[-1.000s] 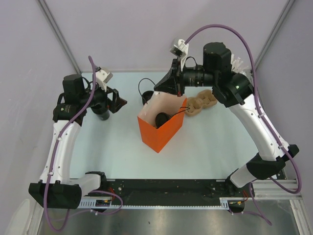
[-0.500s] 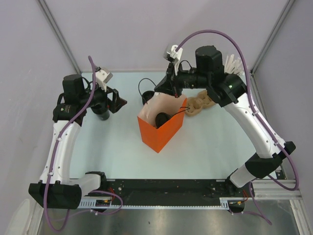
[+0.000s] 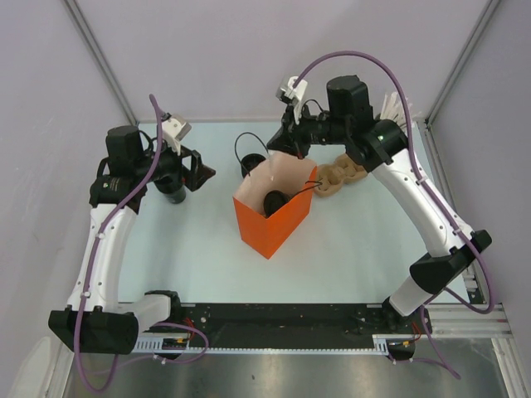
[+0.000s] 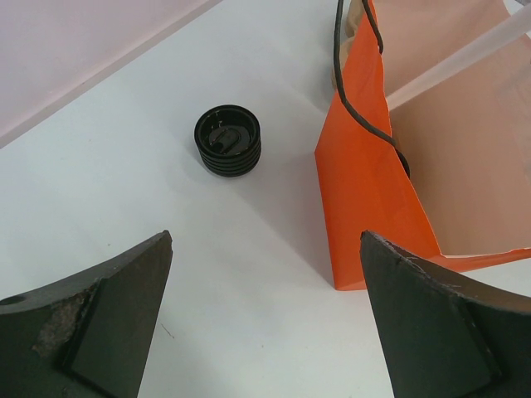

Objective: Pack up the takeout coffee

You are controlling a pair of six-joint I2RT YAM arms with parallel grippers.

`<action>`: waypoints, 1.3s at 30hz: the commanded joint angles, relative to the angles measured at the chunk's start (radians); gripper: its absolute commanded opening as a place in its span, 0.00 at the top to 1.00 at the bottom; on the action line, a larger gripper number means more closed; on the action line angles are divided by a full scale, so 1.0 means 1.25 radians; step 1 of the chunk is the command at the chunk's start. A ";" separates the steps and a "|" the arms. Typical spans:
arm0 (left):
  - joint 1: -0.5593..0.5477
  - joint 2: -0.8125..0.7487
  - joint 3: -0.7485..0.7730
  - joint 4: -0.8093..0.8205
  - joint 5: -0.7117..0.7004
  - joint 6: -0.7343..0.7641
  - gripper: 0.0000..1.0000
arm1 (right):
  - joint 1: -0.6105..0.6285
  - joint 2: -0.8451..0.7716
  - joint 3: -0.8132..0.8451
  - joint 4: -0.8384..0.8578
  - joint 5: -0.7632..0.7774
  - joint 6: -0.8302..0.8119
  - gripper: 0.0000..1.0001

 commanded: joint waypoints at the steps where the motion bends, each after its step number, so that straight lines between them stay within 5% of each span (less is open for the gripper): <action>1: 0.004 -0.016 0.003 0.019 0.019 -0.004 0.00 | 0.017 -0.015 -0.019 -0.037 -0.065 -0.071 1.00; 7: 0.004 -0.026 0.003 0.008 0.014 0.008 0.00 | 0.075 -0.094 -0.088 -0.278 -0.196 -0.327 0.82; 11: 0.004 -0.019 0.008 0.006 0.017 0.011 0.00 | 0.098 -0.131 -0.099 -0.360 -0.181 -0.406 0.33; 12: 0.004 -0.015 0.011 0.005 0.018 0.011 0.00 | 0.098 -0.136 -0.092 -0.366 -0.182 -0.408 0.30; 19: 0.004 -0.015 0.025 -0.009 0.015 0.016 0.00 | 0.067 -0.142 0.000 -0.257 -0.161 -0.252 0.22; 25: 0.004 -0.042 0.014 0.018 -0.054 -0.015 0.00 | -0.013 -0.158 0.004 -0.117 -0.018 -0.077 0.00; 33: 0.006 -0.149 -0.032 0.111 -0.189 -0.047 0.00 | -0.148 -0.272 -0.185 0.037 0.155 0.004 0.00; 39: 0.011 -0.165 0.026 0.111 -0.300 -0.020 0.00 | -0.158 -0.356 -0.259 0.113 0.411 0.008 0.00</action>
